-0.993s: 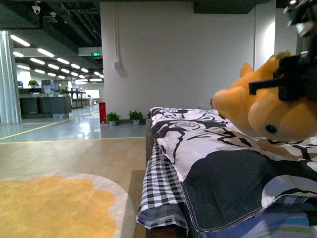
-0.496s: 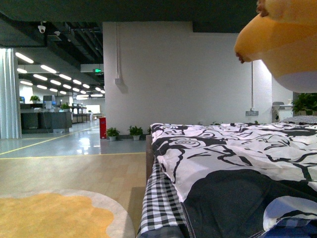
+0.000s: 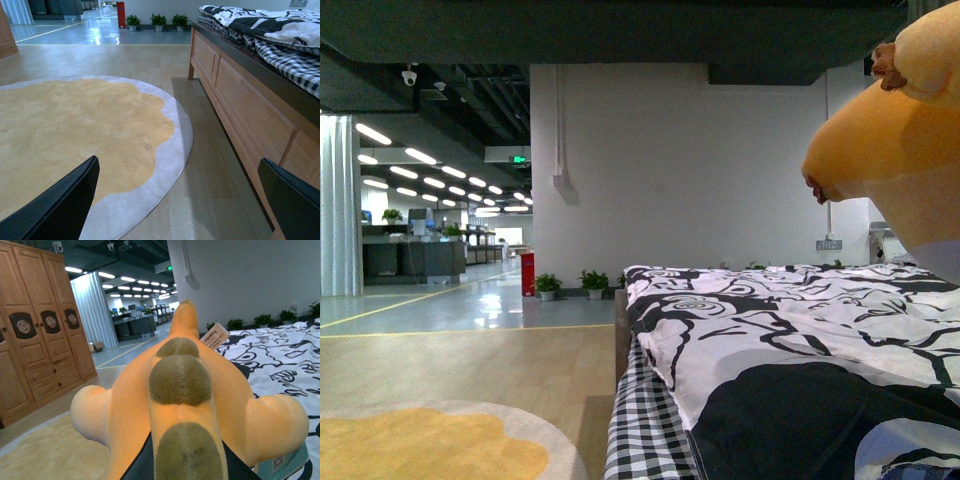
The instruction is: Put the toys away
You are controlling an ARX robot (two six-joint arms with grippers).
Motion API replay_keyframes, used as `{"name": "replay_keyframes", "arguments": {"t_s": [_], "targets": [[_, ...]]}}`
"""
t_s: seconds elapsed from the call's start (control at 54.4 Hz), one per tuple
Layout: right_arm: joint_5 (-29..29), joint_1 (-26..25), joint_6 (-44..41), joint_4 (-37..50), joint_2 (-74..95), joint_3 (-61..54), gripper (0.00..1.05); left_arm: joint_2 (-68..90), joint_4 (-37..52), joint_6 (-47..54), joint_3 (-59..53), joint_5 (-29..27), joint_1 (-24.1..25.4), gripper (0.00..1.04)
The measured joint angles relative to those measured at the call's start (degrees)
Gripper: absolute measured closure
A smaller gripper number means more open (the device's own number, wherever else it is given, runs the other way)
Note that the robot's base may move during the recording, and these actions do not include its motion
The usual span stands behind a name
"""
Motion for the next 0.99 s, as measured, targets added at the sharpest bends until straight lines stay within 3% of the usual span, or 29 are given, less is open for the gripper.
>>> {"name": "replay_keyframes", "arguments": {"t_s": [0.055,0.147,0.202,0.313,0.368,0.46,0.864,0.993], "targets": [[1.18,0.33,-1.20,-0.79,-0.07,0.13,0.98,0.00,0.00,0.00,0.00,0.00,0.00,0.06],[16.66,4.90,-10.40,-19.19,-2.23,3.06,0.98,0.00,0.00,0.00,0.00,0.00,0.00,0.06],[20.74,6.10,-15.15,-24.17,-3.91,1.09,0.98,0.00,0.00,0.00,0.00,-0.02,0.00,0.06],[25.77,8.02,-20.35,-24.33,-6.88,-6.05,0.98,0.00,0.00,0.00,0.00,0.02,0.00,0.06],[30.47,11.78,-21.51,-23.08,-8.46,-9.35,0.98,0.00,0.00,0.00,0.00,0.00,0.00,0.06],[30.67,14.36,-22.56,-21.24,-11.37,-13.03,0.98,0.00,0.00,0.00,0.00,0.02,0.00,0.06],[31.28,14.64,-23.28,-17.00,-20.04,-25.16,0.98,0.00,0.00,0.00,0.00,0.04,0.00,0.06],[31.30,14.67,-23.28,-22.03,-27.36,-27.52,0.98,0.00,0.00,0.00,0.00,0.02,0.00,0.06]]}}
